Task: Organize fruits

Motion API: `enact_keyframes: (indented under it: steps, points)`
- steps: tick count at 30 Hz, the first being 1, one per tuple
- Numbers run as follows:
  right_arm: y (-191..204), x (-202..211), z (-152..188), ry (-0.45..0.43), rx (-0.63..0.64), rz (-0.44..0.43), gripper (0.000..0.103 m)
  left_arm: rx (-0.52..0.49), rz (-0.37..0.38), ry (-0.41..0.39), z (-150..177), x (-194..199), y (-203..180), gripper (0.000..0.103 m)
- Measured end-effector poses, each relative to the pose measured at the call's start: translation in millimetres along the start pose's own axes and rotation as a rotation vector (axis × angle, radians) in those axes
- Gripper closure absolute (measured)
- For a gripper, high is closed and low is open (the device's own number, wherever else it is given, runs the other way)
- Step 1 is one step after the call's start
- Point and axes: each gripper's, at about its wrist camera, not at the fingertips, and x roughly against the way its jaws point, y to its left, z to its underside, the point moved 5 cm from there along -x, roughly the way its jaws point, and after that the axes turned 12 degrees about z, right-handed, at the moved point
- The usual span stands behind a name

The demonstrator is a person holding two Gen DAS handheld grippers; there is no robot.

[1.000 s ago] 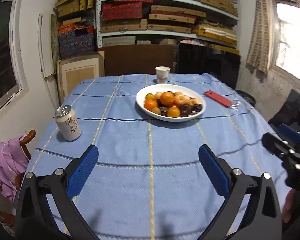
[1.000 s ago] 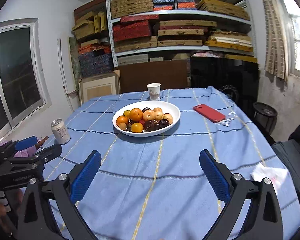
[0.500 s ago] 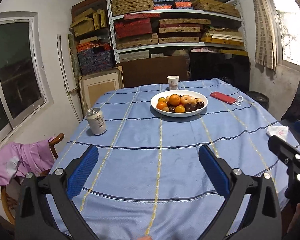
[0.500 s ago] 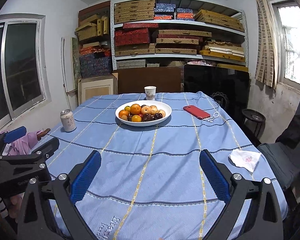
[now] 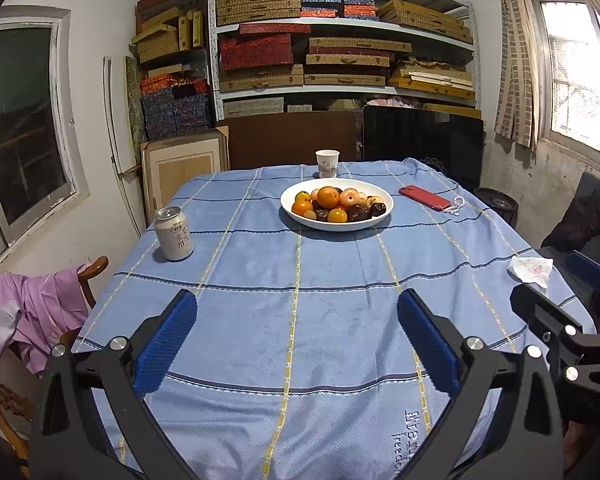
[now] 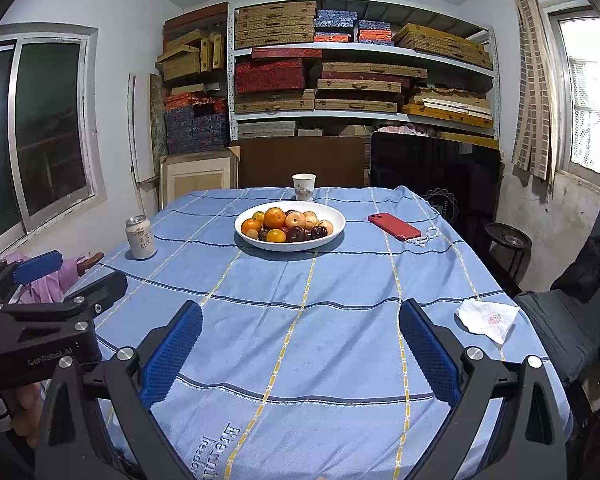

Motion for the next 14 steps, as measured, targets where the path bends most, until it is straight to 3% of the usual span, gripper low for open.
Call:
enact_keyframes:
  steps: [8,14]
  points:
    - [2.2,3.0,-0.9,-0.02,0.007,0.008,0.004,-0.001,0.062,0.01,1.6,-4.8,-4.3,0.005]
    - [3.4,4.9,0.6,-0.016,0.005,0.008,0.004,-0.015,0.037,-0.004,1.4,-5.0,-5.9,0.005]
